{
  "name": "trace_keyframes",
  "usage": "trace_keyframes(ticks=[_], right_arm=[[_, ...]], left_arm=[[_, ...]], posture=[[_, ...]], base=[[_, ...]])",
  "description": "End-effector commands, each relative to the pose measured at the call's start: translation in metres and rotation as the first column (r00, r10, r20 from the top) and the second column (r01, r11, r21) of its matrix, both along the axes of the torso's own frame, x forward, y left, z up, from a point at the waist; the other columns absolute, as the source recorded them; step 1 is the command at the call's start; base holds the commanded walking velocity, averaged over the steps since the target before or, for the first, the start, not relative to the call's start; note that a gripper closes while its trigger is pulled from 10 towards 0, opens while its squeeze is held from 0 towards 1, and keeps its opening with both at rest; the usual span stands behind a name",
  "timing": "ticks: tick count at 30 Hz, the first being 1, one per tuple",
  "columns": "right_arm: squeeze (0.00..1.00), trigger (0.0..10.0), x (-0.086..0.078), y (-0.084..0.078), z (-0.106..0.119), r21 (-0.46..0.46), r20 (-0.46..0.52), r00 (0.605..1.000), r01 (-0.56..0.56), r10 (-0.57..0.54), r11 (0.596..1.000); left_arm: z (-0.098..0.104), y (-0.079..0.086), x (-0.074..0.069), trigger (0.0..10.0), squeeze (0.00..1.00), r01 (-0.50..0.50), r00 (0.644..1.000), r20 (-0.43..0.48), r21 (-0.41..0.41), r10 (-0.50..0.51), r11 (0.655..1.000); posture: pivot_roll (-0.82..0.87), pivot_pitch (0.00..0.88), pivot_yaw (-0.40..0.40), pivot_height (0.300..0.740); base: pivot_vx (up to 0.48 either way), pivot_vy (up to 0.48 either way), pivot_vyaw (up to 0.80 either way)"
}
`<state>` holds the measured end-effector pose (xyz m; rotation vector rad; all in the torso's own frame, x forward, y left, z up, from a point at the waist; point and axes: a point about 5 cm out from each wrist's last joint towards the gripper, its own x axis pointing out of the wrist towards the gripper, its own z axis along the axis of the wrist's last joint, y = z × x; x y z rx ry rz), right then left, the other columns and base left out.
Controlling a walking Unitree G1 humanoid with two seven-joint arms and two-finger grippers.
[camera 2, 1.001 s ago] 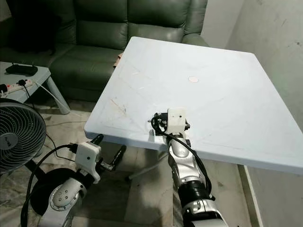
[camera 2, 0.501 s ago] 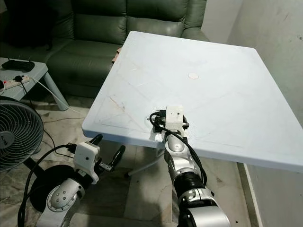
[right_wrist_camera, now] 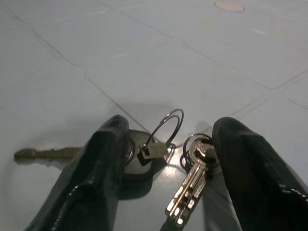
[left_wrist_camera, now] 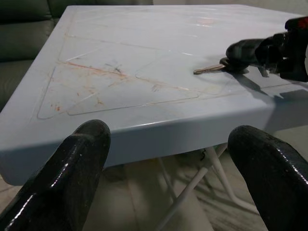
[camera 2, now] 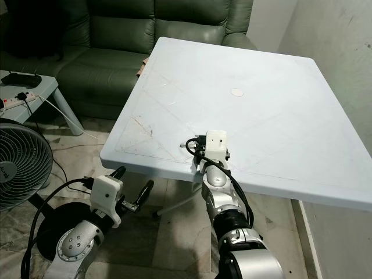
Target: Hang keys on a hook
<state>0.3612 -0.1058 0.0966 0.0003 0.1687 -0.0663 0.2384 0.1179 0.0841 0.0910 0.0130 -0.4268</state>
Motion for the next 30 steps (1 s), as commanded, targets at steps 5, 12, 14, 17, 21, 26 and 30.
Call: trace_keyframes(ticks=[5,12,14,17,21,26,30], right_arm=[[0.00,2.2,0.0034,0.0006,0.0040,0.006,0.008,1.000,0.013,-0.013,1.000],[0.00,4.4,0.0040,0.0013,0.0048,0.006,0.012,1.000,0.007,-0.008,1.000],[0.00,4.9,0.0041,0.0012,0.0049,0.005,0.014,1.000,0.008,-0.008,1.000],[0.00,8.5,0.0042,0.0012,0.0054,0.004,0.020,1.000,0.002,-0.002,1.000],[0.00,7.4,0.0046,0.0006,0.0061,0.004,0.029,1.000,-0.004,0.004,1.000],[0.00,2.9,0.0049,-0.0007,0.0073,0.004,0.038,0.999,0.000,0.000,1.000],[0.00,10.0,0.0054,0.0000,0.0079,0.007,0.043,0.999,-0.019,0.018,1.000]], left_arm=[[0.0016,-0.0019,-0.0012,10.0,0.00,0.004,1.000,0.000,0.010,-0.004,1.000],[0.0016,-0.0019,-0.0019,10.0,0.00,0.001,1.000,-0.002,0.012,-0.001,1.000],[0.0015,-0.0019,-0.0020,10.0,0.00,0.000,1.000,-0.002,0.013,0.000,1.000],[0.0012,-0.0017,-0.0019,10.0,0.00,-0.002,1.000,-0.004,0.015,0.002,1.000],[0.0008,-0.0020,-0.0020,10.0,0.00,0.000,1.000,-0.006,0.017,0.000,1.000],[0.0008,-0.0021,-0.0019,10.0,0.00,0.001,1.000,-0.007,0.020,-0.001,1.000],[0.0008,-0.0021,-0.0017,10.0,0.00,0.000,1.000,-0.007,0.021,0.000,1.000]], posture=[[0.07,0.100,-0.048,0.740],[0.07,0.101,-0.049,0.740],[0.07,0.102,-0.049,0.740],[0.07,0.105,-0.048,0.740],[0.06,0.104,-0.049,0.740],[0.06,0.103,-0.047,0.740],[0.06,0.103,-0.047,0.740]], base=[[0.000,0.000,0.00],[0.000,0.000,0.00],[0.000,0.000,0.00],[0.000,0.000,0.00],[0.000,0.000,0.00],[0.000,0.000,0.00],[0.000,0.000,0.00]])
